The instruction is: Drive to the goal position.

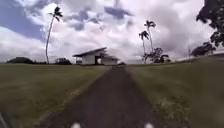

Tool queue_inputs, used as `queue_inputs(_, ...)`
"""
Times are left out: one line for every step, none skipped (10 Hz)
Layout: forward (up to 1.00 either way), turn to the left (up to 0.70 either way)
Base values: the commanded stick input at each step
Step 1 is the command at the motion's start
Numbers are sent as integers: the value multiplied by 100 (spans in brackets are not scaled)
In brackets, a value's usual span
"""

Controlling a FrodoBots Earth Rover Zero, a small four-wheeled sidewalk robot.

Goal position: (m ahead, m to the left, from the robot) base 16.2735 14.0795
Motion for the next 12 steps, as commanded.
queue_inputs(70, 0)
queue_inputs(70, 0)
queue_inputs(70, 0)
queue_inputs(70, 0)
queue_inputs(70, 0)
queue_inputs(70, 0)
queue_inputs(70, 0)
queue_inputs(70, 0)
queue_inputs(70, 0)
queue_inputs(70, 0)
queue_inputs(70, 0)
queue_inputs(70, 0)
